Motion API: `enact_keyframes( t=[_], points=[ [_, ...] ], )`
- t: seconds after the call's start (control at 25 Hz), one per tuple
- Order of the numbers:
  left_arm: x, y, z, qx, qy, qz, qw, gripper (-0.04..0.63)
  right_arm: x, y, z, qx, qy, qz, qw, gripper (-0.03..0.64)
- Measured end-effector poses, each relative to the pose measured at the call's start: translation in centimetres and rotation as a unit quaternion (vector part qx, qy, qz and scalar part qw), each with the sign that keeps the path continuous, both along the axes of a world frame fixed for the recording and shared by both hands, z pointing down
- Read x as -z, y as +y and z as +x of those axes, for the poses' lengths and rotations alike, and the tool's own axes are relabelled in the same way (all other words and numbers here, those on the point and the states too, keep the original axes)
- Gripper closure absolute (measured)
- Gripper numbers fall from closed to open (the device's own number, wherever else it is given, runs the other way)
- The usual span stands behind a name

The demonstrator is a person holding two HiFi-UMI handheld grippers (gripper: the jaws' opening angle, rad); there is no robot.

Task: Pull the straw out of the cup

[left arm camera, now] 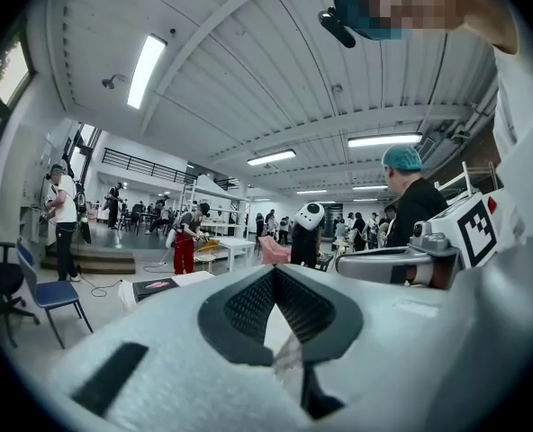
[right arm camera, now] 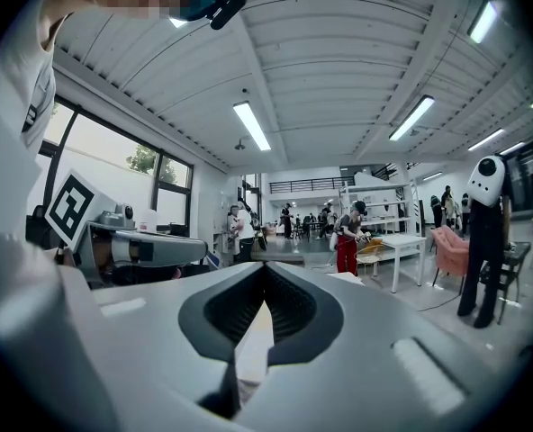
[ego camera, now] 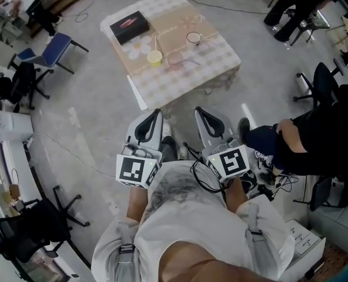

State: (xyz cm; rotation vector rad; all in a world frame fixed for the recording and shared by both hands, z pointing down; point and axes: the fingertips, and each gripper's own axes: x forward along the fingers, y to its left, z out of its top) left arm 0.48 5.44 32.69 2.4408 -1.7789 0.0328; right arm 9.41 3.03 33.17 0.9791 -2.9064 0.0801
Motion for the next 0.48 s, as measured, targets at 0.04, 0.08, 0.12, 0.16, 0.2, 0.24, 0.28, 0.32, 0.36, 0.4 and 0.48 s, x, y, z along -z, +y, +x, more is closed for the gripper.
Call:
enact_keyframes(
  t=[0.04,0.08,0.12,0.16,0.2,0.24,0.28,0.32,0.36,0.4,0.48],
  points=[
    [-0.1,-0.4,-0.2,0.000,0.001,-0.001,1.0000,0.591,-0.1,-0.3,-0.2,-0.001,0.001,0.000,1.000,0.607],
    [-0.3,-0.8,-0.3,-0.001,0.001,-0.002,1.0000,0.591,-0.3,-0.7,-0.3,-0.002,0.002,0.000,1.000,0.607],
    [-0.5,-1.3,-0.5,-0.003,0.002,-0.004,1.0000,0.591,-0.4,-1.2,-0.5,-0.004,0.003,0.000,1.000,0.607],
    [-0.8,-1.7,-0.6,-0.005,0.002,-0.006,1.0000,0.591,-0.6,-1.8,-0.7,-0.005,0.003,0.000,1.000,0.607],
    [-1.0,-2.3,-0.8,-0.007,0.003,-0.007,0.9999,0.591,-0.7,-2.3,-0.9,-0.007,0.003,-0.001,1.000,0.607],
    [-1.1,-2.8,-1.0,-0.009,0.003,-0.008,0.9999,0.591,-0.9,-2.9,-1.2,-0.009,0.004,-0.002,1.000,0.607],
    [-1.2,-3.4,-1.2,-0.011,0.004,-0.009,0.9999,0.591,-0.9,-3.4,-1.5,-0.010,0.005,-0.003,1.000,0.607],
    [-1.3,-4.0,-1.5,-0.013,0.004,-0.009,0.9999,0.591,-1.0,-4.0,-1.8,-0.012,0.006,-0.003,1.000,0.607],
    [-1.3,-4.7,-1.8,-0.015,0.004,-0.010,0.9998,0.591,-1.0,-4.6,-2.2,-0.013,0.007,-0.003,1.000,0.607],
    [-1.3,-5.3,-2.1,-0.017,0.004,-0.011,0.9998,0.591,-1.0,-5.2,-2.6,-0.014,0.009,-0.004,1.000,0.607],
    [-1.4,-6.7,-2.7,-0.022,0.007,-0.012,0.9997,0.591,-1.0,-6.4,-3.3,-0.018,0.012,-0.004,1.000,0.607]
  ],
)
